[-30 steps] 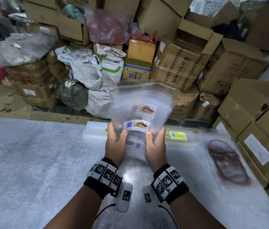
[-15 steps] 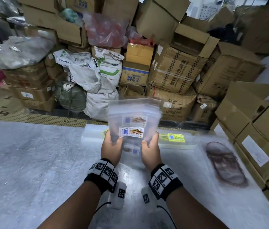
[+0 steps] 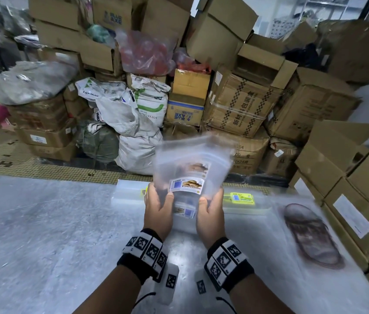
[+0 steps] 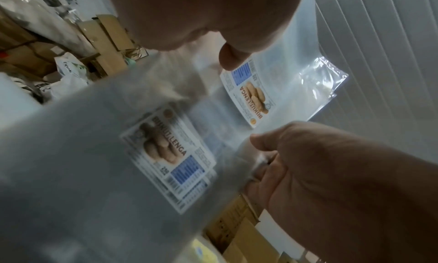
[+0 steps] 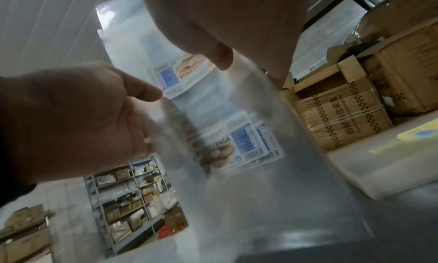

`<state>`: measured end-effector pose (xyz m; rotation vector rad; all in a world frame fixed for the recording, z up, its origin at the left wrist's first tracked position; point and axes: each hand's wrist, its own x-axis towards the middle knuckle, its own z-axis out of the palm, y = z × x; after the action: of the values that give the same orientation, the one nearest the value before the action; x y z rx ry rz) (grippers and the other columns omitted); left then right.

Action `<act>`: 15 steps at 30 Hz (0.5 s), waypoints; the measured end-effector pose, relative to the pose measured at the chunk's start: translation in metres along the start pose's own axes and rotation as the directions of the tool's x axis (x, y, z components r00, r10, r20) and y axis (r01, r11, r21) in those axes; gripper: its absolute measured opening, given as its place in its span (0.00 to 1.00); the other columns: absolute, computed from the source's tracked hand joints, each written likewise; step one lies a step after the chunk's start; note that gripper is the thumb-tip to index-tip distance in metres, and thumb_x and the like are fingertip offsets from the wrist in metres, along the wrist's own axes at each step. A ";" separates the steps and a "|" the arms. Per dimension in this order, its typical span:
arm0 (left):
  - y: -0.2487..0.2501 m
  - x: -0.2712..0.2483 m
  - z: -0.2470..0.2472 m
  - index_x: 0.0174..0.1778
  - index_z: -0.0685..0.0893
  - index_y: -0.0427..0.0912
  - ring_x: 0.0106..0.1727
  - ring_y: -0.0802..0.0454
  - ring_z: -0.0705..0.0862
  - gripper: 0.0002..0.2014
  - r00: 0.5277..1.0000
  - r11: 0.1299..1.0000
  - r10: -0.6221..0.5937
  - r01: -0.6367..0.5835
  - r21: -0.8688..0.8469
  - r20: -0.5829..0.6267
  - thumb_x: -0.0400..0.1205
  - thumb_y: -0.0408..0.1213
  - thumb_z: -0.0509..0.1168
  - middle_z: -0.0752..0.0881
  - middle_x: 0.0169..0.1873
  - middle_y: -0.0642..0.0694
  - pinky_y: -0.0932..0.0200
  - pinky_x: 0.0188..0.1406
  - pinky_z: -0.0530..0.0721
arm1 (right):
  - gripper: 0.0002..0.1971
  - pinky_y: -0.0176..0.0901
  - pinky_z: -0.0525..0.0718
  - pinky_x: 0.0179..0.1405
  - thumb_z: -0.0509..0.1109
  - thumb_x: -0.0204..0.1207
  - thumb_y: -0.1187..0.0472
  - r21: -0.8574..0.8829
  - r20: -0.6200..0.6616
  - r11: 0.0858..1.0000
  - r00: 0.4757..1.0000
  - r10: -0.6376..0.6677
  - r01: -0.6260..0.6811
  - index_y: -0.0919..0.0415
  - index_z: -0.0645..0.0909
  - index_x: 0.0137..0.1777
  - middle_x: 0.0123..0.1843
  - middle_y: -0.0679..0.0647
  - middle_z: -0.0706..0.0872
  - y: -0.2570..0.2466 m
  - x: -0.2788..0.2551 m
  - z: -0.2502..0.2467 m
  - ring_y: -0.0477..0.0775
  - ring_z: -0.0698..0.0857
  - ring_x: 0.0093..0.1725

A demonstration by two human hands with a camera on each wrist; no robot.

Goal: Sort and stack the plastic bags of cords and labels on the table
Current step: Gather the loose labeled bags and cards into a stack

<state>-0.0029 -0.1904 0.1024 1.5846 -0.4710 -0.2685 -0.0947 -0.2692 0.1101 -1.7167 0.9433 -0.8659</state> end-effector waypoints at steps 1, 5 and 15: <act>-0.003 -0.003 -0.001 0.61 0.72 0.66 0.69 0.44 0.79 0.19 1.000 1.000 -0.026 0.027 -0.010 0.015 0.73 0.50 0.62 0.82 0.64 0.47 0.36 0.71 0.76 | 0.24 0.53 0.83 0.59 0.58 0.86 0.66 -0.005 0.027 1.000 0.999 0.025 -0.025 0.56 0.59 0.80 0.61 0.56 0.84 0.005 -0.002 0.003 0.57 0.85 0.55; -0.009 -0.009 -0.004 0.74 0.66 0.52 0.65 0.46 0.82 0.32 0.992 0.995 -0.100 0.102 -0.021 0.082 0.77 0.26 0.66 0.81 0.67 0.48 0.47 0.69 0.78 | 0.24 0.45 0.78 0.57 0.58 0.84 0.72 -0.027 0.095 0.998 0.993 0.067 -0.065 0.51 0.59 0.74 0.62 0.53 0.80 0.011 -0.008 0.004 0.60 0.83 0.60; 0.016 0.001 -0.003 0.55 0.76 0.67 0.58 0.55 0.85 0.19 0.998 0.995 0.057 -0.056 -0.083 0.014 0.84 0.32 0.61 0.87 0.54 0.56 0.51 0.58 0.82 | 0.21 0.48 0.83 0.49 0.56 0.87 0.68 -0.012 0.004 1.000 1.000 0.002 -0.002 0.57 0.62 0.77 0.53 0.53 0.85 0.000 0.001 0.000 0.53 0.85 0.47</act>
<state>-0.0031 -0.1883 0.1188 1.4868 -0.5099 -0.2549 -0.0946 -0.2701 0.1102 -1.7266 0.9487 -0.8567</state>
